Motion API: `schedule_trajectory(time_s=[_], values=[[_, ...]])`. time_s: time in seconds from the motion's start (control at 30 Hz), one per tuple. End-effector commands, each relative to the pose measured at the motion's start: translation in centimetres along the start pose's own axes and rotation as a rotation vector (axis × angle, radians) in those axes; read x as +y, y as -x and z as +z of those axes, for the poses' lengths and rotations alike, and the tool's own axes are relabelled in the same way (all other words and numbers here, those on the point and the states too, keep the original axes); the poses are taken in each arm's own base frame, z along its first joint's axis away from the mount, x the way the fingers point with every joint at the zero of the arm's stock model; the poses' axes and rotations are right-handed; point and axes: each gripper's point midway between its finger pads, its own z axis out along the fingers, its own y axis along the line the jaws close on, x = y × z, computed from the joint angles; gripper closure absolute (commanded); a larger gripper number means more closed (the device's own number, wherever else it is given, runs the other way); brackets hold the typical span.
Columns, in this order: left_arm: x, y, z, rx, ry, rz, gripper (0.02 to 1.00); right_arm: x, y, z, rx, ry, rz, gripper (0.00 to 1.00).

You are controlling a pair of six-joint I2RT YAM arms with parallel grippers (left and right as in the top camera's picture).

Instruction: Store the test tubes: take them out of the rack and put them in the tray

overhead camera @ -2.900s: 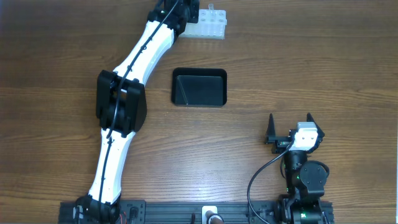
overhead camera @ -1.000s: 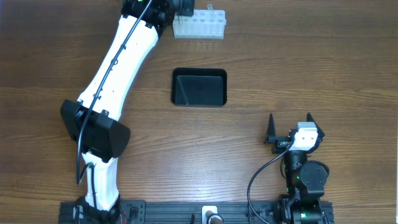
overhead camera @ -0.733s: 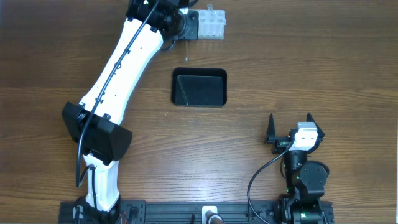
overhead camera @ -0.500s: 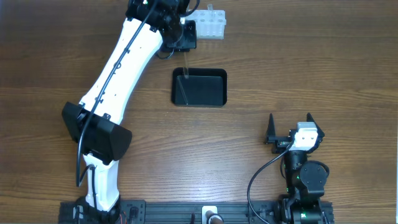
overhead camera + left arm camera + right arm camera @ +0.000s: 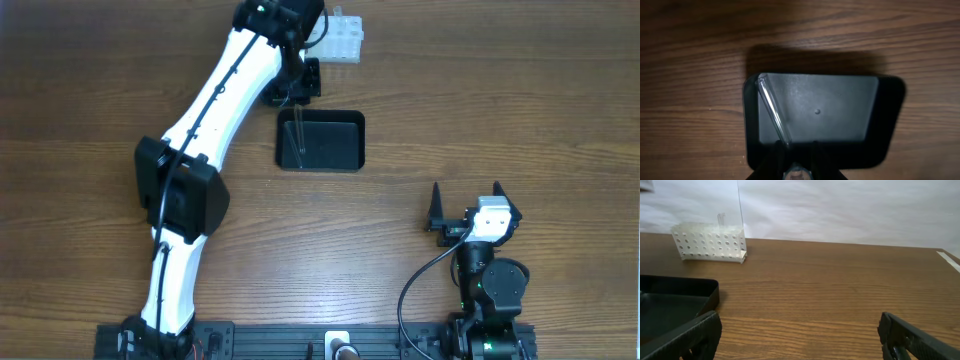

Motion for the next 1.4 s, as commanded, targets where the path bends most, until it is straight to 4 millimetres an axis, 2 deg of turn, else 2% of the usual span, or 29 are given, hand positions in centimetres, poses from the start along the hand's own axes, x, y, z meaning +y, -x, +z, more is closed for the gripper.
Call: schedule_trajectory(time_s=[0.03, 0.4, 0.8, 1.4], values=[[0.3, 0.2, 1.8, 0.030, 0.006, -0.025, 0.978, 0.0, -0.1, 0.0, 0.000, 0.005, 0.007, 0.007], [0.5, -0.5, 5.7, 0.119, 0.003, -0.042, 0.978, 0.0, -0.1, 0.0, 0.000, 0.005, 0.007, 0.009], [0.6, -0.6, 8.3, 0.160, -0.002, -0.053, 0.978, 0.0, -0.1, 0.0, 0.000, 0.005, 0.007, 0.009], [0.9, 0.0, 10.3, 0.159, -0.002, -0.059, 0.956, 0.0, -0.1, 0.0, 0.000, 0.005, 0.007, 0.007]])
